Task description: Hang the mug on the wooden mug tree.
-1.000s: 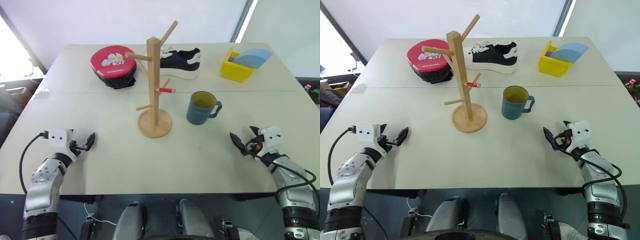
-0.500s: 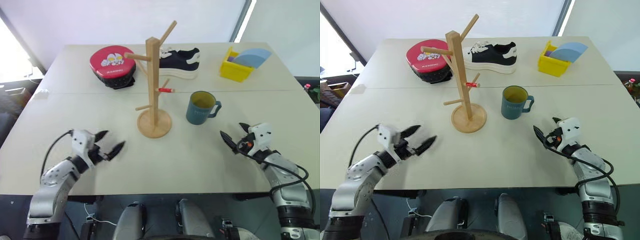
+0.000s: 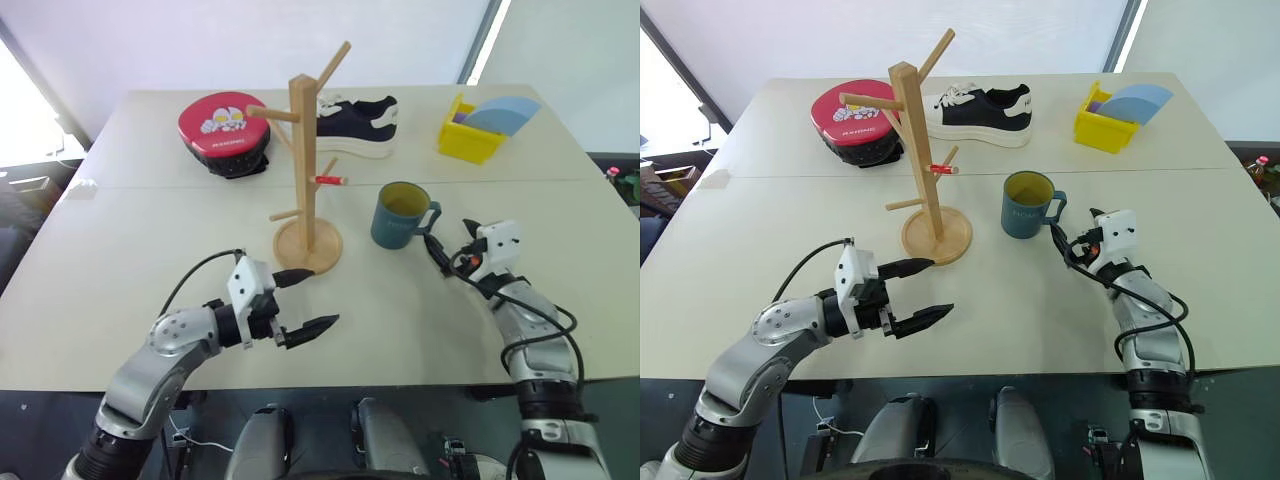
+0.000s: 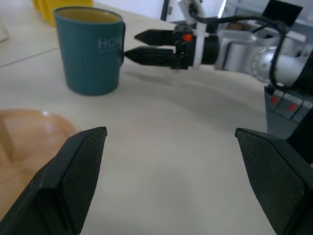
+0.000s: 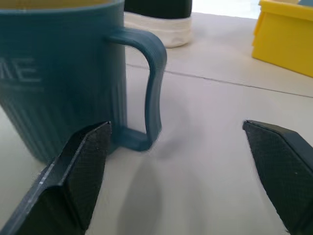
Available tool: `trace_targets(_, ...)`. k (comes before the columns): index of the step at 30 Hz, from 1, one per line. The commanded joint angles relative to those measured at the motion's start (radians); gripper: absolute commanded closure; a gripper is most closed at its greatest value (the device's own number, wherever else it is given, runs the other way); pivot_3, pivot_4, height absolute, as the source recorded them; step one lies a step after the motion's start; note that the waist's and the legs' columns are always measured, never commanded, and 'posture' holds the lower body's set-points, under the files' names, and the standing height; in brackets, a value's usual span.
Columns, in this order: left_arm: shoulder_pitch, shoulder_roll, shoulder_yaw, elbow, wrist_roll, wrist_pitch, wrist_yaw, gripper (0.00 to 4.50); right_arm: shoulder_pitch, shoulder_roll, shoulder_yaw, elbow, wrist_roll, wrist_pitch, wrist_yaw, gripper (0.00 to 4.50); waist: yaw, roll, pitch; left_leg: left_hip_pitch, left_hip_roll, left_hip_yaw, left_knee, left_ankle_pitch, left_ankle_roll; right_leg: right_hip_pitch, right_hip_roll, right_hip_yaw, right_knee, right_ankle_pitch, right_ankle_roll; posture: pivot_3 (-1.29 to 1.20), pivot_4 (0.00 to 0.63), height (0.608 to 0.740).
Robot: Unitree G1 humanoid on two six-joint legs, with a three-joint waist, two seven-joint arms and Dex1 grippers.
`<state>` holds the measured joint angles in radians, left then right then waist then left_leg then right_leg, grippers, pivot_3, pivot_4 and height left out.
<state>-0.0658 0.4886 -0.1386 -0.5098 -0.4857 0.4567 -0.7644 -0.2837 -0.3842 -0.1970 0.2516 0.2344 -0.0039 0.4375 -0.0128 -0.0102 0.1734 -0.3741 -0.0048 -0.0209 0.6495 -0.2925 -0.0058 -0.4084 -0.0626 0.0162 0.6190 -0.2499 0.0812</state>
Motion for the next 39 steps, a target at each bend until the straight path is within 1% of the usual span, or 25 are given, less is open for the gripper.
trace_targets(1, -0.017, 0.006, 0.013, -0.034, -0.014, 0.002, 0.001, 0.00, -0.037, 0.004, -0.017, 0.039, -0.004, -0.053, -0.010, 0.06, 0.000, 0.000, 0.000, 0.000, 0.000, 0.000, 0.000, 0.000, 0.000, 0.000, 0.000, 0.000, 0.000, 0.000, 0.000, 0.00, 0.150, 0.735)
trace_targets(7, -0.021, 0.021, 0.035, -0.048, -0.040, 0.015, -0.002, 0.00, -0.100, 0.014, -0.005, 0.137, -0.013, -0.093, 0.001, 0.06, -0.001, 0.000, 0.000, 0.000, 0.000, 0.000, 0.002, 0.000, 0.000, 0.001, 0.001, 0.000, 0.000, 0.000, 0.001, 0.00, 0.150, 0.735)
trace_targets(16, -0.044, 0.002, 0.050, -0.056, -0.077, 0.024, 0.023, 0.00, -0.176, 0.020, -0.011, 0.265, 0.006, -0.108, 0.027, 0.06, -0.001, 0.000, 0.000, 0.000, 0.000, 0.000, 0.002, 0.000, 0.000, 0.001, 0.002, 0.000, 0.002, 0.001, 0.001, 0.00, 0.150, 0.735)
trace_targets(17, -0.048, 0.000, 0.056, -0.055, -0.084, 0.026, 0.025, 0.00, -0.181, 0.023, -0.009, 0.273, 0.011, -0.106, 0.041, 0.29, -0.001, 0.000, 0.000, 0.001, 0.000, 0.000, 0.003, 0.000, 0.000, 0.001, 0.002, 0.000, 0.002, 0.001, 0.001, 0.00, 0.150, 0.735)
trace_targets(19, -0.052, -0.001, 0.063, -0.052, -0.092, 0.028, 0.029, 0.00, -0.189, 0.027, -0.008, 0.285, 0.019, -0.103, 0.061, 0.94, -0.001, 0.000, 0.000, 0.000, 0.000, 0.000, 0.003, 0.000, 0.000, 0.001, 0.002, 0.000, 0.002, 0.001, 0.001, 0.00, 0.150, 0.735)
trace_targets(23, -0.050, -0.002, 0.067, -0.046, -0.093, 0.023, 0.031, 0.00, -0.191, 0.041, 0.004, 0.283, 0.033, -0.093, 0.099, 3.03, -0.001, 0.000, 0.000, 0.001, 0.000, 0.000, 0.003, 0.000, 0.000, 0.001, 0.002, 0.000, 0.003, 0.001, 0.001, 0.00, 0.150, 0.735)
trace_targets(26, -0.047, -0.004, 0.068, -0.045, -0.093, 0.020, 0.033, 0.00, -0.184, 0.053, 0.011, 0.260, 0.038, -0.081, 0.115, 4.47, -0.001, 0.000, 0.000, 0.001, 0.000, 0.000, 0.003, 0.000, 0.000, 0.001, 0.002, 0.000, 0.003, 0.001, 0.001, 0.00, 0.150, 0.735)
trace_targets(30, -0.032, -0.002, 0.082, -0.038, -0.091, 0.013, 0.037, 0.00, -0.140, 0.042, 0.040, 0.165, 0.012, -0.058, 0.111, 4.47, -0.001, 0.000, 0.000, 0.001, 0.000, 0.000, 0.004, 0.000, 0.000, 0.001, 0.002, 0.000, 0.006, 0.001, 0.001, 0.00, 0.150, 0.735)
trace_targets(32, -0.012, 0.010, 0.105, -0.027, -0.088, 0.005, 0.034, 0.00, -0.088, 0.000, 0.101, 0.055, -0.058, -0.072, 0.136, 4.47, -0.001, 0.000, 0.000, 0.001, 0.000, 0.000, 0.004, 0.000, 0.000, 0.000, 0.002, 0.000, 0.007, 0.001, 0.001, 0.00, 0.150, 0.735)
trace_targets(35, 0.022, 0.038, 0.140, -0.006, -0.073, -0.011, 0.020, 0.00, -0.018, -0.077, 0.177, -0.144, -0.142, -0.076, 0.177, 4.47, 0.000, 0.000, 0.000, 0.001, 0.000, 0.000, 0.004, 0.000, 0.000, -0.001, 0.002, 0.000, 0.008, 0.001, 0.002, 0.00, 0.150, 0.735)
trace_targets(37, 0.046, 0.063, 0.173, 0.023, -0.064, -0.030, 0.006, 0.00, 0.009, -0.142, 0.224, -0.331, -0.177, -0.037, 0.223, 4.47, -0.002, 0.001, 0.000, 0.001, 0.000, 0.000, 0.004, 0.000, 0.000, -0.001, 0.002, 0.000, 0.009, 0.001, 0.001, 0.00, 0.150, 0.735)
trace_targets(39, 0.058, 0.078, 0.199, 0.048, -0.063, -0.045, -0.005, 0.00, 0.016, -0.185, 0.258, -0.472, -0.192, 0.014, 0.254, 4.47, -0.004, 0.000, 0.000, 0.002, 0.000, 0.000, 0.005, 0.000, 0.000, -0.001, 0.002, 0.000, 0.010, 0.001, 0.001, 0.00, 0.150, 0.735)
